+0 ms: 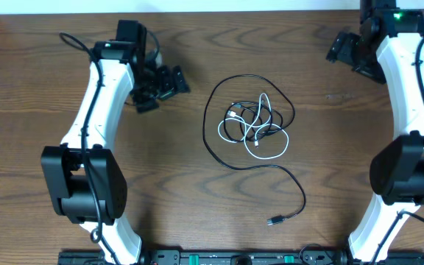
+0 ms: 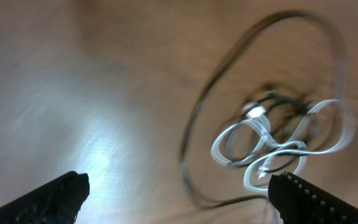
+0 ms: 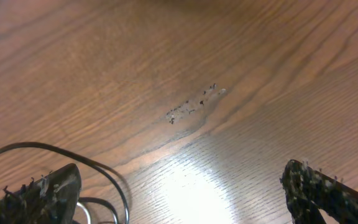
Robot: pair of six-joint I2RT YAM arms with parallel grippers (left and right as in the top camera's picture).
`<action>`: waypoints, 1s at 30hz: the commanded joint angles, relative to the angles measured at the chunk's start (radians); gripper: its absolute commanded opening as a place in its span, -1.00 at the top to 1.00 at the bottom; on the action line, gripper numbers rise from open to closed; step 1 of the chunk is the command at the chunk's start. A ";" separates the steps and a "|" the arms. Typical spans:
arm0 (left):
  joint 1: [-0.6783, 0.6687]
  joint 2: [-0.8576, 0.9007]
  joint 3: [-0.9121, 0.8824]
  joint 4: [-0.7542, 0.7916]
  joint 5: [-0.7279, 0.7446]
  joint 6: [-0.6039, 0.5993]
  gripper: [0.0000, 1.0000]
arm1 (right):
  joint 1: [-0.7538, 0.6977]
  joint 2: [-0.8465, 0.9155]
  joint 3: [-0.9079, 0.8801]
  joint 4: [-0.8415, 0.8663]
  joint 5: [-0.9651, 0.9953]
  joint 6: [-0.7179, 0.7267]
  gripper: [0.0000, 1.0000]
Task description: Untangle cables
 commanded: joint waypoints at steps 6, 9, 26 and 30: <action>-0.119 0.008 -0.004 0.197 0.014 0.168 -0.95 | -0.010 0.043 0.004 -0.003 0.012 -0.007 -0.99; -0.146 0.008 -0.004 0.237 0.006 0.168 -0.95 | -0.010 0.043 0.004 -0.003 0.012 -0.007 -0.99; -0.226 0.221 -0.004 0.317 -0.222 0.168 -0.99 | -0.010 0.043 0.004 -0.003 0.012 -0.007 -0.99; -0.229 0.243 -0.004 0.321 -0.216 0.169 -0.95 | -0.010 0.043 0.004 -0.003 0.012 -0.007 -0.99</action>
